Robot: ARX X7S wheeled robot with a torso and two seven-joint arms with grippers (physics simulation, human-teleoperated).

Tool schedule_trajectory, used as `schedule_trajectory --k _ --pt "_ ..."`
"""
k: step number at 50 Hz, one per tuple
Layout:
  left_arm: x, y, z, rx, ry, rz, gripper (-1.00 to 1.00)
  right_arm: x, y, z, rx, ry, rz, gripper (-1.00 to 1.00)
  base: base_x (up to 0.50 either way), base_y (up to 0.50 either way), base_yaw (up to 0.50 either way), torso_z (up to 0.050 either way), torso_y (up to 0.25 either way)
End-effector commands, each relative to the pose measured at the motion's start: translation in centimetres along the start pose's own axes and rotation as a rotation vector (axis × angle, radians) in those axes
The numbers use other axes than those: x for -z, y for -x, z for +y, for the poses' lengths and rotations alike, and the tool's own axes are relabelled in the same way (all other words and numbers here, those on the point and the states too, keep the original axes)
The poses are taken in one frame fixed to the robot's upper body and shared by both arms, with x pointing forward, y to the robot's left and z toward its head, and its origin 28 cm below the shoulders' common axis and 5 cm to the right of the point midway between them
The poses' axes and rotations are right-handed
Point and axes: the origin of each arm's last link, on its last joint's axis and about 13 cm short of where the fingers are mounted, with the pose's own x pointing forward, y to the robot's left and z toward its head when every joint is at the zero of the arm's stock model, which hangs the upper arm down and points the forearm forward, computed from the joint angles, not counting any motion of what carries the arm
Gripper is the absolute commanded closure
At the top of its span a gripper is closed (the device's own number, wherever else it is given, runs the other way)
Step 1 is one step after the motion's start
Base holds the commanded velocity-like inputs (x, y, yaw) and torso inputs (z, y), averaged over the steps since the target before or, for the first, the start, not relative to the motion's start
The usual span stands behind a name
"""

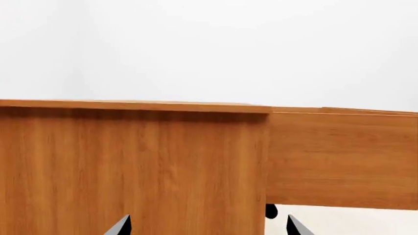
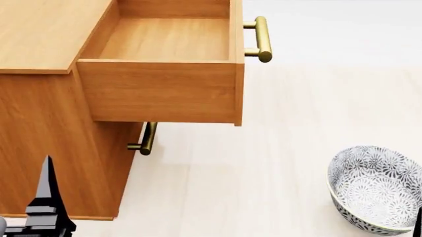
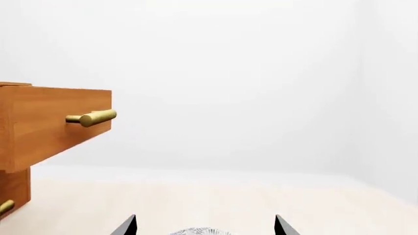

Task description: Put the ketchup in the top drawer of the cabinet.

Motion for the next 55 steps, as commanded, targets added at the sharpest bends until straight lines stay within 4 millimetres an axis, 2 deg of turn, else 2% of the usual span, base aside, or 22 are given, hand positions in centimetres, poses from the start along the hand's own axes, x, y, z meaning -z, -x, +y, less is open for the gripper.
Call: schedule_trajectory --k 1,13,32,42,55 --pt "-0.3 -0.1 -0.3 -0.003 -0.004 0.001 -1.0 1.6 1.3 -1.7 0.013 -0.028 0.023 -1.0 0.0 0.0 0.0 0.0 0.0" --pt "0.1 -0.4 -0.3 -0.004 -0.005 0.005 -1.0 2.4 3.2 -2.5 -0.014 -0.037 0.044 -1.0 0.0 0.0 0.0 0.0 0.0" --pt "0.2 -0.6 -0.2 -0.01 -0.007 0.01 -1.0 3.4 7.1 -3.2 -0.029 -0.066 0.075 -1.0 0.0 0.0 0.0 0.0 0.0" --pt "0.4 -0.7 -0.2 -0.017 -0.01 0.017 -1.0 4.0 7.9 -3.2 -0.008 -0.063 0.079 -1.0 0.0 0.0 0.0 0.0 0.0" --pt "0.6 -0.8 -0.1 -0.018 -0.006 0.023 -1.0 6.0 8.2 -3.2 0.007 -0.066 0.103 -1.0 0.0 0.0 0.0 0.0 0.0"
